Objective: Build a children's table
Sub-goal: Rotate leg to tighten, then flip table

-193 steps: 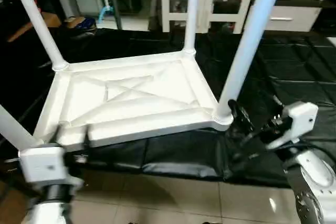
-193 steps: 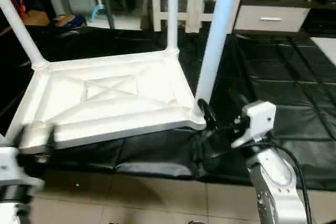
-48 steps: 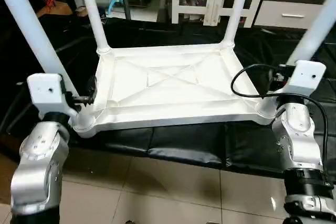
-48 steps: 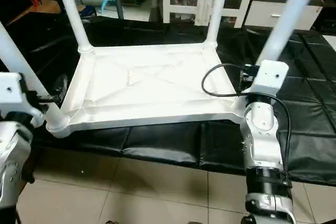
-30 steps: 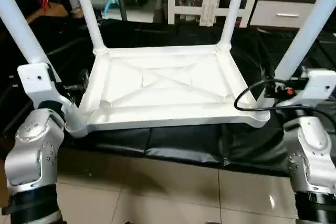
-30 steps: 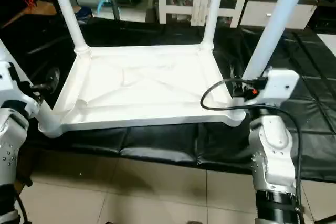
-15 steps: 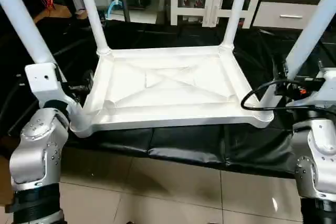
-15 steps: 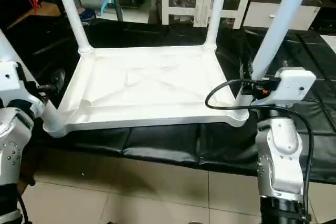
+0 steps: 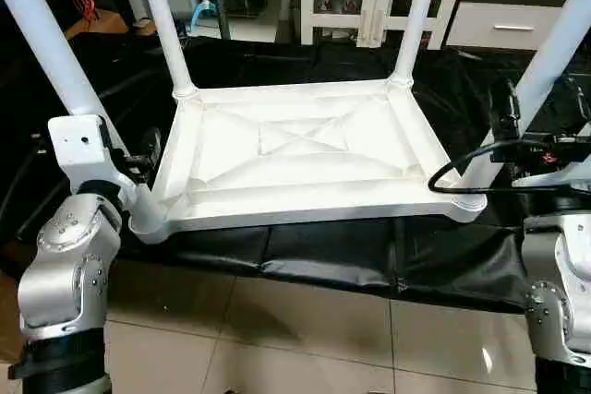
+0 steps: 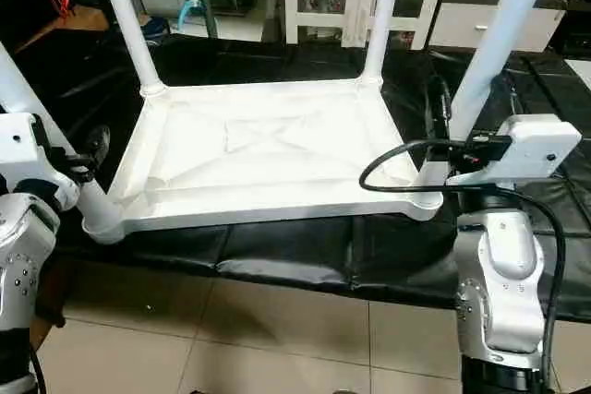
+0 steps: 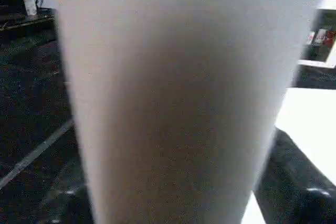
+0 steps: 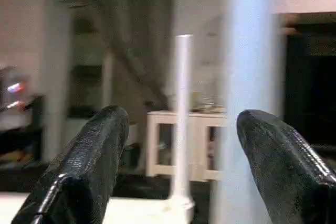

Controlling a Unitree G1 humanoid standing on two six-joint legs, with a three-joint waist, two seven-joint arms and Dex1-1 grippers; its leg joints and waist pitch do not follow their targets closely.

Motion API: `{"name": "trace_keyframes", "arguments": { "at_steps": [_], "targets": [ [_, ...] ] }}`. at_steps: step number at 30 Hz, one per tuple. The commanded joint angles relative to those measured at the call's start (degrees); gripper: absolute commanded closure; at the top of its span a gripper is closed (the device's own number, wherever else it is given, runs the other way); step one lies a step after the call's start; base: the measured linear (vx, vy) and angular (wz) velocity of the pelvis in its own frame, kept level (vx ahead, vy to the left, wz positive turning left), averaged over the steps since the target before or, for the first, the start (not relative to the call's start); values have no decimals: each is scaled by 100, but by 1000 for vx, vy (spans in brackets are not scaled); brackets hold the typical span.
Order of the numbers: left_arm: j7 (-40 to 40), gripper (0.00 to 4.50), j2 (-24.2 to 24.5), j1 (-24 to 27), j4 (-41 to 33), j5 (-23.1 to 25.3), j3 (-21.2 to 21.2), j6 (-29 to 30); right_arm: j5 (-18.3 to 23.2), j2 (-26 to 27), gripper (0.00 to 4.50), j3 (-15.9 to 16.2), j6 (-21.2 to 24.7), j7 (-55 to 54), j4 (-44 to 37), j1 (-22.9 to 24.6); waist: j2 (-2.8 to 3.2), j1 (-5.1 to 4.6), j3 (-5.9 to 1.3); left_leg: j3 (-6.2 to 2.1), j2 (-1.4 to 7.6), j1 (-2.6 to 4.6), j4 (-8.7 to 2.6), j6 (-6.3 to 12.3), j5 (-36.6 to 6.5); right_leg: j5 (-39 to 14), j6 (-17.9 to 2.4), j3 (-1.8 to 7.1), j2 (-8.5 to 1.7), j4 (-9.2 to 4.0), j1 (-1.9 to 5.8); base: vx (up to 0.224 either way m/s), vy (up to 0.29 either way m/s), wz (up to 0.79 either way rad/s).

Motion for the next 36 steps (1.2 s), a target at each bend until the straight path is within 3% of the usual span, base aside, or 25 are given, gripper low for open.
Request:
{"name": "trace_keyframes", "arguments": {
  "at_steps": [1, 2, 6, 7, 9, 14, 17, 18, 22, 25, 28, 32, 36],
  "targets": [
    [-75, 140, 40, 93, -172, -28, -90, 4, 77, 43, 92, 257, 172, 215, -43, 115, 39, -24, -346, -101, 192, 83, -534, 89, -1567, -1142, -989, 88, -193, -441, 185, 0, 0, 0],
    [29, 151, 10, 202, -345, -69, 68, -7, -41, 21, 92, 501, 71, 394, -84, 241, 1, -28, -348, -100, 191, 84, -536, 97, -1622, -1241, -990, 88, -192, -453, 183, 0, 0, 0],
    [148, 177, -36, 321, -559, -127, 219, 12, -120, 3, 92, 697, 3, 519, -146, 351, 14, -35, -338, -116, 210, 79, -550, 80, -1664, -1372, -974, 91, -205, -455, 181, 0, 0, 0],
    [111, 184, -31, 404, -677, -163, 226, 36, -112, 37, 92, 783, 55, 556, -131, 373, -48, -29, -329, -109, 206, 72, -554, 91, -1693, -1472, -954, 97, -206, -464, 176, 0, 0, 0],
    [120, 209, -43, 440, -733, -164, 233, 42, -90, 66, 92, 840, 141, 583, -96, 380, -18, -26, -321, -108, 206, 83, -558, 78, -1750, -1588, -924, 100, -204, -475, 158, 0, 0, 0],
    [237, 252, -99, 529, -899, -96, 233, 84, -314, 27, 92, 1065, 567, 597, 150, 394, -39, -29, -312, -121, 204, 81, -572, -10, -1811, -1702, -824, 108, -198, -482, 149, 0, 0, 0],
    [345, 254, -158, 557, -1010, -136, 231, 166, -369, 64, 92, 1128, 617, 574, 302, 382, -48, -29, -319, -115, 200, 77, -561, -21, -1760, -1549, -850, 114, -201, -477, 152, 0, 0, 0],
    [350, 259, -162, 568, -1030, -150, 210, 183, -391, 82, 92, 1150, 658, 532, 346, 369, -83, -21, -320, -115, 199, 66, -562, 3, -1699, -1492, -864, 115, -198, -463, 162, 0, 0, 0],
    [293, 266, -145, 533, -964, -157, 150, 184, -469, 100, 92, 1203, 804, 466, 432, 331, -47, -23, -321, -111, 197, 72, -556, 15, -1627, -1398, -878, 113, -195, -462, 158, 0, 0, 0],
    [291, 266, -137, 530, -1041, -160, 84, 301, -567, 59, 92, 1294, 1176, 436, 487, 299, -28, -25, -320, -115, 195, 77, -559, -13, -1646, -1385, -880, 110, -186, -451, 162, 0, 0, 0],
    [378, 266, -156, 579, -1141, -120, 43, 403, -643, 44, 92, 1336, 1335, 419, 532, 308, -50, -27, -325, -114, 201, 80, -555, -47, -1651, -1367, -890, 111, -189, -451, 164, 0, 0, 0],
    [552, 266, -345, 519, -1195, -222, 124, 441, -470, 102, 92, 1369, 1550, 488, 496, 334, -62, -13, -318, -109, 200, 78, -554, -30, -1646, -1418, -889, 116, -196, -461, 165, 0, 0, 0],
    [764, 266, -718, 284, -1148, -686, 409, 531, -219, 211, 92, 1486, 1861, 597, 405, 356, -94, -25, -309, -105, 197, 78, -549, -35, -1710, -1621, -846, 121, -197, -476, 154, 0, 0, 0]
  ]
}}
